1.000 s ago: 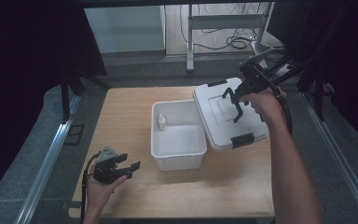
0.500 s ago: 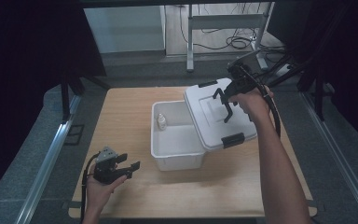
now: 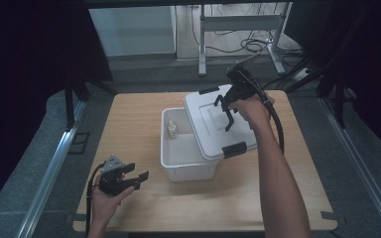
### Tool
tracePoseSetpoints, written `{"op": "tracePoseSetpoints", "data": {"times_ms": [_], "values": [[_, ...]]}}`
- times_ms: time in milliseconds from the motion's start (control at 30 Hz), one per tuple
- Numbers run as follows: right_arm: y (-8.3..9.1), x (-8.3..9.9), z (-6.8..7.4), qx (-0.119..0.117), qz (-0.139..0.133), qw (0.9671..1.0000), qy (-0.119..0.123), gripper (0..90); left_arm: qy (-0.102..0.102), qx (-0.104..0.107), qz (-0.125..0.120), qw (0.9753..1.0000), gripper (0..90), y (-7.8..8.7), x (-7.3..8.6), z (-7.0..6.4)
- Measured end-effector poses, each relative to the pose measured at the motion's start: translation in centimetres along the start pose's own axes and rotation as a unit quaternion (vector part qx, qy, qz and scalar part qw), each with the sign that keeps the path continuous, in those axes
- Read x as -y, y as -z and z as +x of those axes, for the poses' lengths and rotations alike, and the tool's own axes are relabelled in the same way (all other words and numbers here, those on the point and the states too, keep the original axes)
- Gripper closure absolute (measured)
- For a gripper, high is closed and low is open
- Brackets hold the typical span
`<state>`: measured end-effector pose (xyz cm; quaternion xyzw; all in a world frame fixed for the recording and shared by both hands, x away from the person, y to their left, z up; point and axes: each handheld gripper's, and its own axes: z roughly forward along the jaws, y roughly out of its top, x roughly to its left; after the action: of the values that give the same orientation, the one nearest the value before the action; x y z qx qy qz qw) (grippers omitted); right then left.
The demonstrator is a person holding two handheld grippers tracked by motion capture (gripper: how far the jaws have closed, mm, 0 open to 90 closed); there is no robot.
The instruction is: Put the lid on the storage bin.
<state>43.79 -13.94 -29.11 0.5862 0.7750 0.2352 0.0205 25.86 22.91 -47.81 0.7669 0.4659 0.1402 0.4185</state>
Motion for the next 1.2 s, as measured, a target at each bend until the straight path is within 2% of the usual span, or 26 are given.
{"op": "tracePoseSetpoints", "data": {"times_ms": [300, 800, 1000, 1200], "values": [[-1.4, -0.4, 1.8, -0.003, 0.004, 0.9999, -0.01, 85.4, 0.001, 0.002, 0.0, 1.0, 33.4, -0.1, 0.0, 0.0], [-2.8, -0.5, 3.7, 0.006, 0.006, 0.9995, -0.03, 85.4, -0.003, 0.006, 0.0, 1.0, 33.4, -0.4, -0.1, 0.0], [-3.6, -0.4, 4.9, 0.004, 0.009, 0.9989, -0.047, 85.4, -0.002, 0.007, 0.0, 1.0, 33.4, -0.5, -0.2, 0.1], [-4.6, -0.4, 6.1, 0.011, 0.011, 0.9979, -0.063, 85.4, 0.001, 0.01, -0.004, 0.9999, 33.4, -0.4, -0.2, 0.2]]}}
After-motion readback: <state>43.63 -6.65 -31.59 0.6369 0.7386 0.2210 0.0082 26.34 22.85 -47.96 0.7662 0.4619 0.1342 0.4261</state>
